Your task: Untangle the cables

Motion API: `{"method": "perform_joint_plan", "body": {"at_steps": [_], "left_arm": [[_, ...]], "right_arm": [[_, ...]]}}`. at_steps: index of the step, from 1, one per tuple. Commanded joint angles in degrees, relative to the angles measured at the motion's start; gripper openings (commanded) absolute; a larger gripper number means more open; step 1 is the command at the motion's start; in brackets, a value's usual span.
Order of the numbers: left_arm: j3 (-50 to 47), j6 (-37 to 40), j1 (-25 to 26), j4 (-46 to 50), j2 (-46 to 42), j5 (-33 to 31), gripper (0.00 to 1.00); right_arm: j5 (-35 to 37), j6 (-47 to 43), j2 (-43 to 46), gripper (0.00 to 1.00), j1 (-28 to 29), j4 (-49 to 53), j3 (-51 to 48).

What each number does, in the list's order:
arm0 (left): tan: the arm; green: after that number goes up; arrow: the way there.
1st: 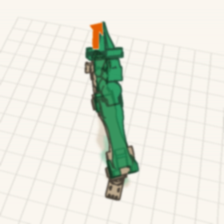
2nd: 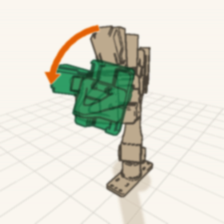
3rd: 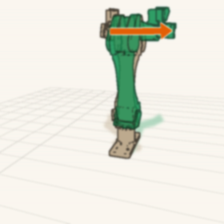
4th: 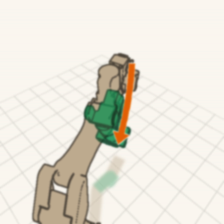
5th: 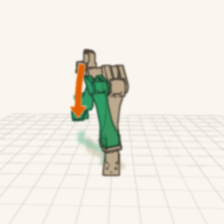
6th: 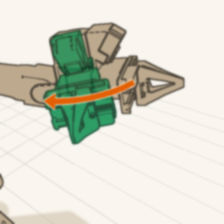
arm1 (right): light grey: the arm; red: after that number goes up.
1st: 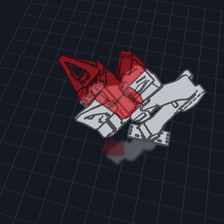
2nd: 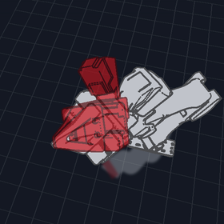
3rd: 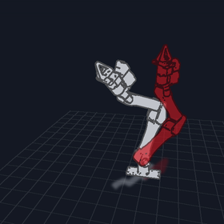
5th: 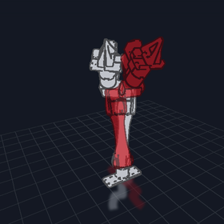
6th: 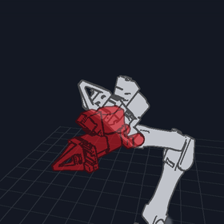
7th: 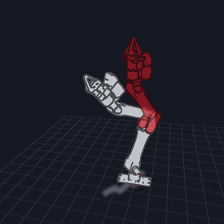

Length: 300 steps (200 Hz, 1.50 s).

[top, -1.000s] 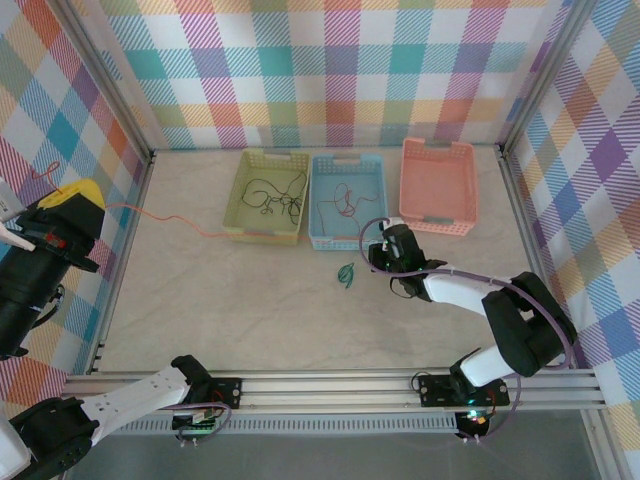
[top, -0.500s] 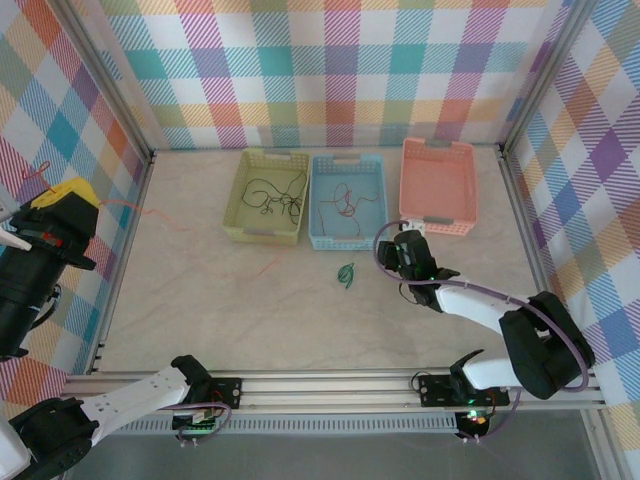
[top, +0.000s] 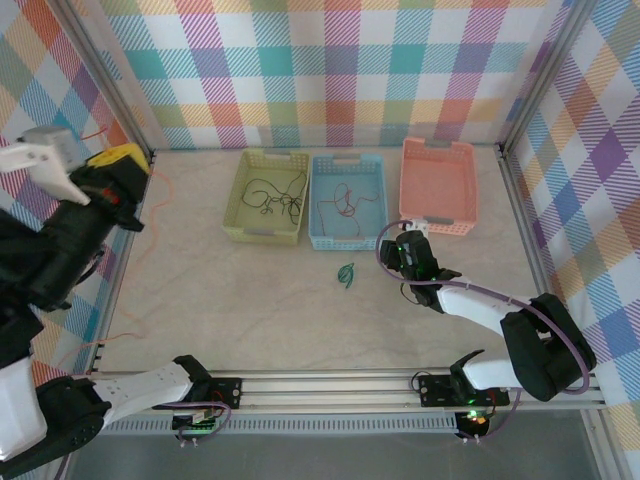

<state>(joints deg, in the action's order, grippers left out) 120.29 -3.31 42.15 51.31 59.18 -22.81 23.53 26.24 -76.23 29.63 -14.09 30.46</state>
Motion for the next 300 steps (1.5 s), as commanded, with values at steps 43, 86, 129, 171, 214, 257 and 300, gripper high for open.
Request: {"method": "perform_joint_plan", "body": {"at_steps": [43, 86, 129, 171, 214, 257, 300], "left_arm": [[2.67, 7.51, 0.49, -18.17, 10.51, 1.63, 0.0], [25.98, 6.09, -0.05, -15.47, 30.38, 7.86, 0.0], [34.68, 4.33, -2.07, -19.31, 41.98, 12.84, 0.0], [23.67, -5.69, -7.45, -21.19, 47.58, 18.53, 0.0], [7.87, -13.08, -11.03, -24.51, 54.47, 28.64, 0.0], [3.56, -16.0, -12.8, -25.42, 58.28, 33.05, 0.0], [9.7, -17.82, -14.49, -17.67, 65.12, 35.99, 0.0]], "right_arm": [[-0.45, -0.4, 0.77, 0.56, -0.2, -1.82, -0.58], [-0.62, -0.51, 1.17, 0.56, -0.19, -2.18, -0.93], [-0.81, -0.5, 0.81, 0.56, -0.18, -2.04, -0.63], [-1.44, -0.86, 0.55, 0.57, -0.18, -2.43, -0.44], [-2.08, -0.95, 0.33, 0.57, -0.18, -2.61, -0.38], [-3.05, -1.23, -0.37, 0.57, -0.18, -2.77, 0.16], [-3.47, -1.28, -0.54, 0.57, -0.18, -2.86, 0.14]]}}
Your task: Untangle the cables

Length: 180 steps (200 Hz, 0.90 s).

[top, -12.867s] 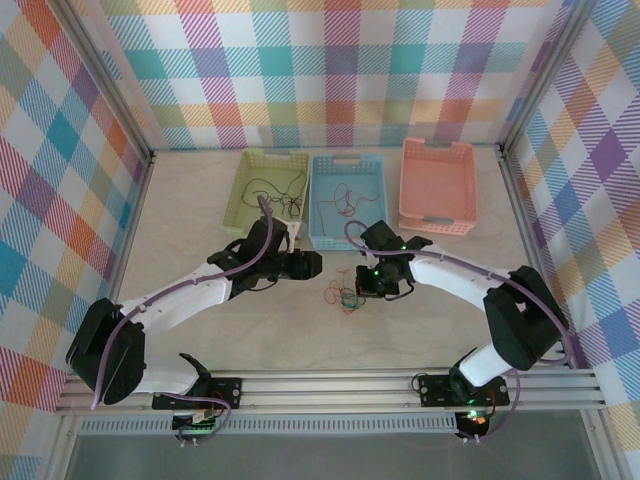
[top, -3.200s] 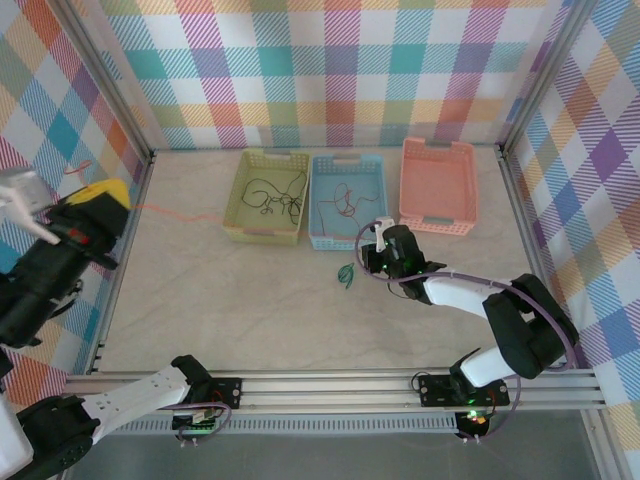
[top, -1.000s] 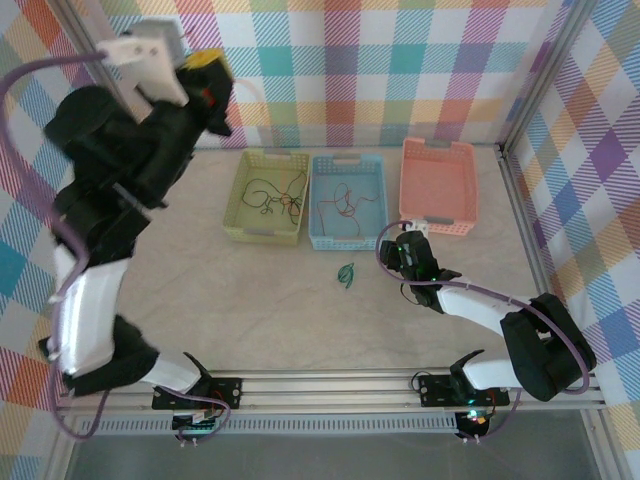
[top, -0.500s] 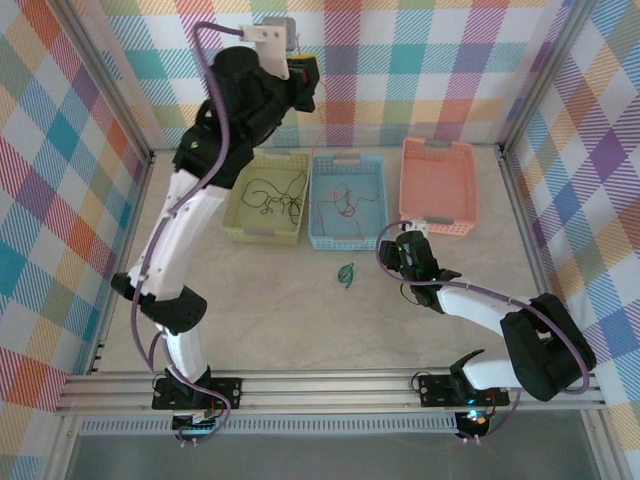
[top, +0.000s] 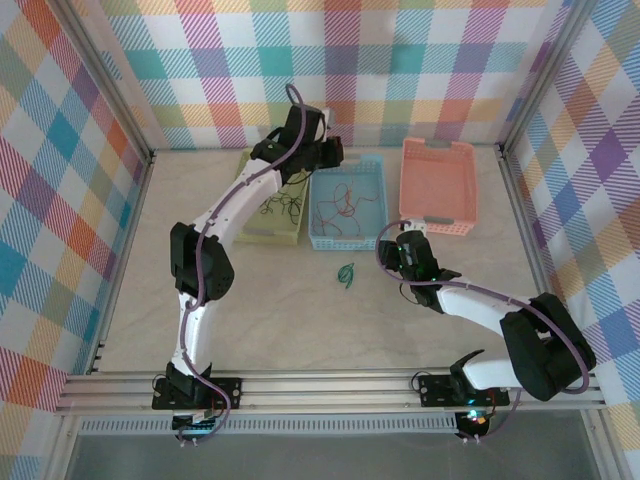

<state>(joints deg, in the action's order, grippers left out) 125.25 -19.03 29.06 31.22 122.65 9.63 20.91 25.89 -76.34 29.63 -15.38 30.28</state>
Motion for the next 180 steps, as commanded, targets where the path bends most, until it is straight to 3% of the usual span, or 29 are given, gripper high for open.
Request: {"method": "perform_joint_plan", "body": {"at_steps": [1, 93, 138, 180], "left_arm": [[4.83, -2.04, -1.39, 2.52, 1.72, 3.64, 0.0], [7.36, -0.49, -1.04, 9.79, 9.91, 6.84, 0.05], [12.43, 1.67, -0.15, 16.17, 13.76, 6.41, 0.23], [12.73, 2.94, 0.12, 18.19, 11.73, 4.24, 0.46]], "right_arm": [[-0.86, -0.93, -0.41, 0.57, -0.18, -1.53, 0.31], [-1.75, -1.11, -0.77, 0.57, -0.18, -1.32, 0.75], [-1.92, -1.1, -0.91, 0.57, -0.21, -1.26, 0.88], [-2.1, -1.1, -1.02, 0.57, -0.19, -1.06, 0.92]]}}
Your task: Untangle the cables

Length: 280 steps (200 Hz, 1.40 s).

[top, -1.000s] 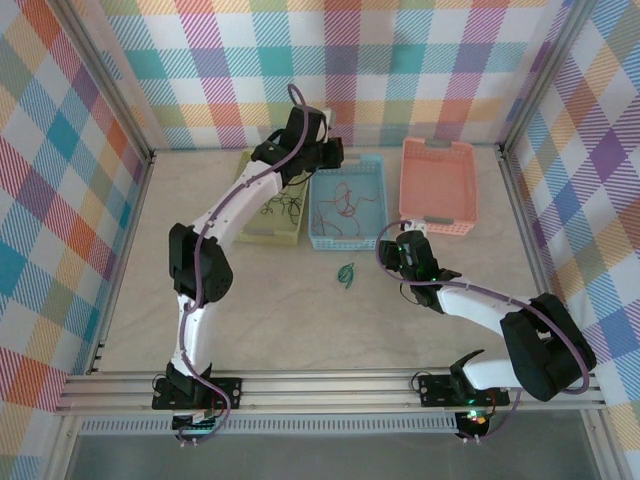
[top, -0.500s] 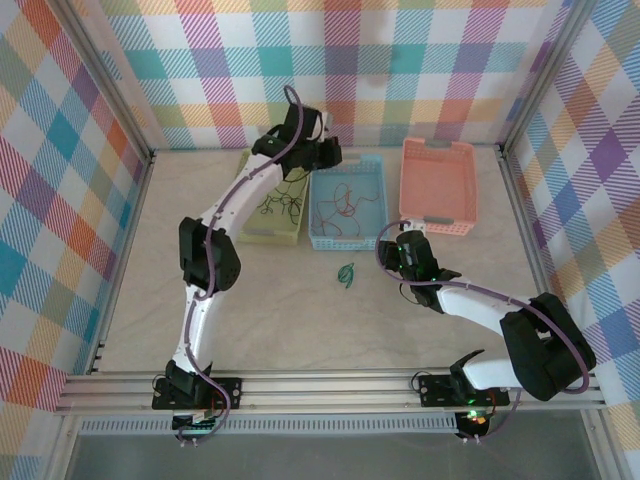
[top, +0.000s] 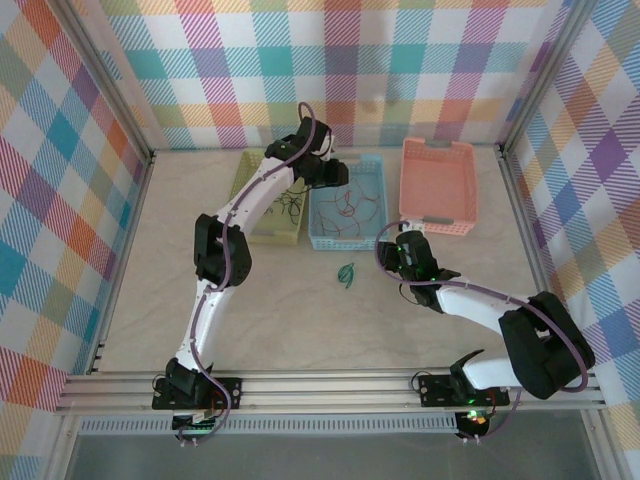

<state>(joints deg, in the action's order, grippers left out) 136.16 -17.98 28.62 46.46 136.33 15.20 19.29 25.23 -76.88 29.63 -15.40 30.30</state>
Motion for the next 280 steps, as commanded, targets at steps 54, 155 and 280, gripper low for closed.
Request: {"method": "perform_joint_plan", "body": {"at_steps": [54, 155, 280], "left_arm": [[-5.98, 1.96, 1.58, 0.26, -14.26, -2.59, 0.5], [-68.21, -7.74, 5.37, -29.49, -61.03, -5.13, 0.52], [-98.45, -7.88, 5.74, -48.49, -74.16, -10.53, 0.52]], "right_arm": [[-0.7, -0.71, -0.42, 0.57, -0.18, -1.22, 0.9], [-15.09, -10.07, -1.95, 0.51, 4.23, -5.29, 3.11], [-10.84, -12.34, -1.92, 0.58, 11.7, 24.62, 20.91]]}}
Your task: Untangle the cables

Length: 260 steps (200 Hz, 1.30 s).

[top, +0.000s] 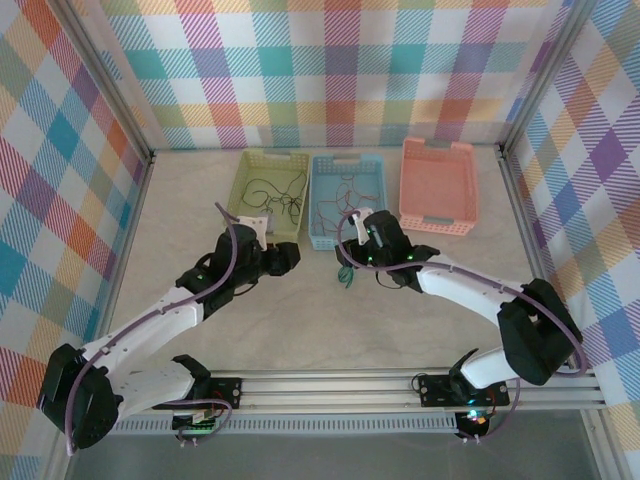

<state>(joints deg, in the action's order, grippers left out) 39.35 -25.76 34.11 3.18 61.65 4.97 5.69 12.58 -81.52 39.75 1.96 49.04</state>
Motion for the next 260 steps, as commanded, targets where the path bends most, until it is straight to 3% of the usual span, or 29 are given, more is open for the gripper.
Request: {"method": "perform_joint_plan", "body": {"at_steps": [1, 36, 89, 203, 260], "left_arm": [[-1.69, -0.09, 0.26, -5.21, 0.51, -0.22, 0.52], [-2.79, -0.48, 0.26, -6.45, 1.16, -0.09, 0.52], [-3.41, -1.14, 0.26, -6.43, 1.25, 0.3, 0.52], [-4.76, -0.71, 0.25, -3.89, -3.94, -0.8, 0.52], [-4.37, -0.76, 0.35, -3.18, -4.27, 0.03, 0.52]], "right_arm": [[2.79, 0.42, 2.74, 0.58, 1.48, 7.4, 2.28], [-0.01, 3.17, 4.85, 0.58, 1.47, 13.82, 5.93], [-4.2, 16.27, 2.59, 0.58, 1.47, 26.24, 7.43], [-7.52, 27.58, -16.51, 0.52, 0.91, 30.45, 17.36], [-5.95, 30.34, -18.37, 0.4, 0.9, 31.9, 19.54]]}}
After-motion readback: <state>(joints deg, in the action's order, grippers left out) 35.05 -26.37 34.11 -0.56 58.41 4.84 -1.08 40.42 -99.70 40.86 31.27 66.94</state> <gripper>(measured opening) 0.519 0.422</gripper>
